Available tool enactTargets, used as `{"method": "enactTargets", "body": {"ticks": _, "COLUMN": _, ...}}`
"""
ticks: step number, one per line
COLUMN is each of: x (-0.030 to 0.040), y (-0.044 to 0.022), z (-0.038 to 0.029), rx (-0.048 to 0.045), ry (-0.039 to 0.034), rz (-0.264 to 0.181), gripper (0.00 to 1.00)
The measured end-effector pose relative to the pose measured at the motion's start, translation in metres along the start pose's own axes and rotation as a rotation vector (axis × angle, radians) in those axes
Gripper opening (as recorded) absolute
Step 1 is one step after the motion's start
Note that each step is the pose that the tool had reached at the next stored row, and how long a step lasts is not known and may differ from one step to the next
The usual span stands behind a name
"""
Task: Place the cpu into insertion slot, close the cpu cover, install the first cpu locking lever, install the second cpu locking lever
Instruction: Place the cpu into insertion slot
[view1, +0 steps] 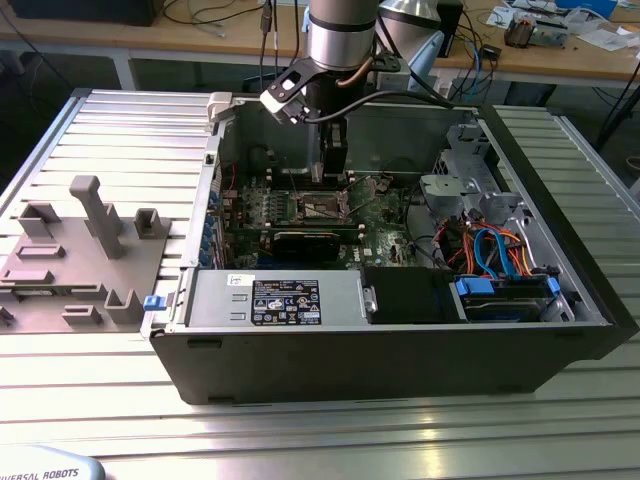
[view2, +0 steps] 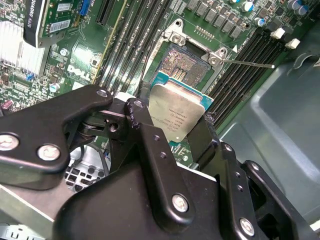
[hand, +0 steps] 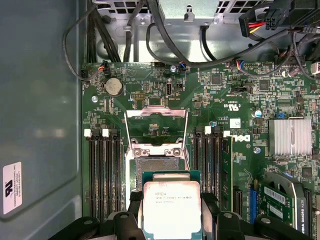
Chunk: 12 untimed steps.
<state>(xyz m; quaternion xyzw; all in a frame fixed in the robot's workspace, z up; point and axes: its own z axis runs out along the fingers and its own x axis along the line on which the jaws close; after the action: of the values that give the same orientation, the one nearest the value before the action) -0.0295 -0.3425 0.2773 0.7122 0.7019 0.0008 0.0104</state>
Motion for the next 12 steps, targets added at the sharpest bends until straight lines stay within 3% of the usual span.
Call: {"method": "enactTargets", "body": {"ticks": 12, "x": 0.0000, "y": 0.0000, "z": 0.0009, "rx": 0.0000, "ry": 0.0000, "rz": 0.011, "gripper": 0.55}}
